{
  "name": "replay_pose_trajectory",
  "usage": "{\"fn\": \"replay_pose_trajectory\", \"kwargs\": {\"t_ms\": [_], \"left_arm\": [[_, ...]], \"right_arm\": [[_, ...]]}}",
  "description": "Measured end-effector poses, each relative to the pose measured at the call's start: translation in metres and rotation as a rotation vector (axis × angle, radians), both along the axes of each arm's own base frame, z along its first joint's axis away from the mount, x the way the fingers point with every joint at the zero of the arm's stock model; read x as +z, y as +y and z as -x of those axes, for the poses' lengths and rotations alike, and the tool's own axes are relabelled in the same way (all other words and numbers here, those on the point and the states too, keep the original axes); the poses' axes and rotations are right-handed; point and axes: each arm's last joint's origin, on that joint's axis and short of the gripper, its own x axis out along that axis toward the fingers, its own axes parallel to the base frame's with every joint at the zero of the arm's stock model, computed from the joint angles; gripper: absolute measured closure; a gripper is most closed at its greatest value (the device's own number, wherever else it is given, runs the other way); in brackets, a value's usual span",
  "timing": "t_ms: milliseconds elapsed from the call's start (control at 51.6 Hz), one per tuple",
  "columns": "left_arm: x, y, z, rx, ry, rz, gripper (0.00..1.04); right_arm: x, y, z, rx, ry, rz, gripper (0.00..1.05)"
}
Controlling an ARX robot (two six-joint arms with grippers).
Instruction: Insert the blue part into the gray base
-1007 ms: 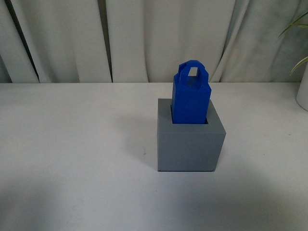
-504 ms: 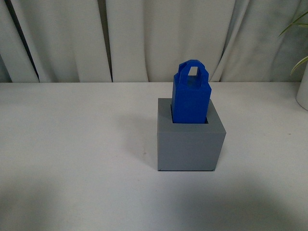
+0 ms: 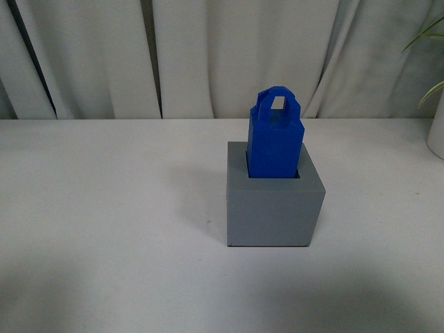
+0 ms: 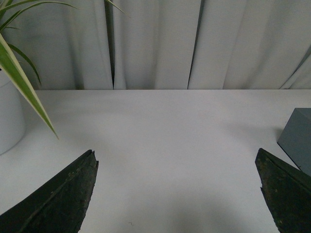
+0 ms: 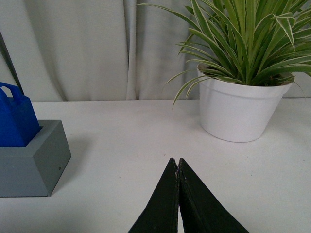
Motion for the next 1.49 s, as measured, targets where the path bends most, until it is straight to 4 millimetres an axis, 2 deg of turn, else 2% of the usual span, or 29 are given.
{"fn": "replay_pose_trajectory", "kwargs": {"t_ms": [136, 310, 891, 930, 1492], "left_arm": [[0.0, 0.0, 0.0, 0.0, 0.0, 0.0, 0.06], [0.0, 0.0, 0.0, 0.0, 0.0, 0.0, 0.06], [0.0, 0.0, 0.0, 0.0, 0.0, 0.0, 0.06], [0.0, 0.0, 0.0, 0.0, 0.0, 0.0, 0.06], [0.0, 0.0, 0.0, 0.0, 0.0, 0.0, 0.06]], "right_arm": [[-0.0025, 0.0001, 0.0105, 0.003, 0.004, 0.0, 1.02], [-0.0027, 0.0001, 0.0106, 0.003, 0.006, 0.001, 1.02], [-0.0027, 0.0001, 0.0107, 0.003, 0.005, 0.0, 0.14], [-0.0027, 0.0001, 0.0107, 0.003, 0.005, -0.001, 0.06], [-0.0027, 0.0001, 0.0107, 0.003, 0.005, -0.001, 0.07]]}}
